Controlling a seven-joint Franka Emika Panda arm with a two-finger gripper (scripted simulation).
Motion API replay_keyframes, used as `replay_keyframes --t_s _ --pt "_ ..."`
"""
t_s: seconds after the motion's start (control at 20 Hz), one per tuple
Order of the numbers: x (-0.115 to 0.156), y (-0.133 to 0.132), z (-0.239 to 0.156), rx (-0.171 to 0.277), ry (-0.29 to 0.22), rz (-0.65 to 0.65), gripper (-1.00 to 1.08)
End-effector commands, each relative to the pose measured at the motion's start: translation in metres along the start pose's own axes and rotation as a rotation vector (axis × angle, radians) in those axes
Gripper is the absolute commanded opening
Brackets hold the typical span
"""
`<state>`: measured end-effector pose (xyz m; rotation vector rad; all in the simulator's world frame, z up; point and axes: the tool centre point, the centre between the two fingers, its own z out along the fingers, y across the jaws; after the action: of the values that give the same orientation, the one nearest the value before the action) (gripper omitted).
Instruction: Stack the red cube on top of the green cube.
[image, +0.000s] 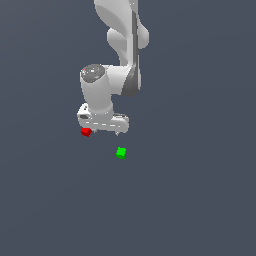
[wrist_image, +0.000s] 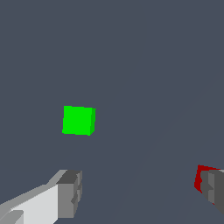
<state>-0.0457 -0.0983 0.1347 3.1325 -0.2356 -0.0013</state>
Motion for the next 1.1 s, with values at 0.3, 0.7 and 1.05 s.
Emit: replay_keyframes --t_s 0.3,0.7,1.05 --pt "-0.047 0.104 0.043 -0.002 0.000 0.143 1.00" --pt "-0.072 0.149 0.064 -0.001 0.001 0.207 1.00" --pt "-0.072 0.151 0.067 -0.001 0.000 0.209 1.00"
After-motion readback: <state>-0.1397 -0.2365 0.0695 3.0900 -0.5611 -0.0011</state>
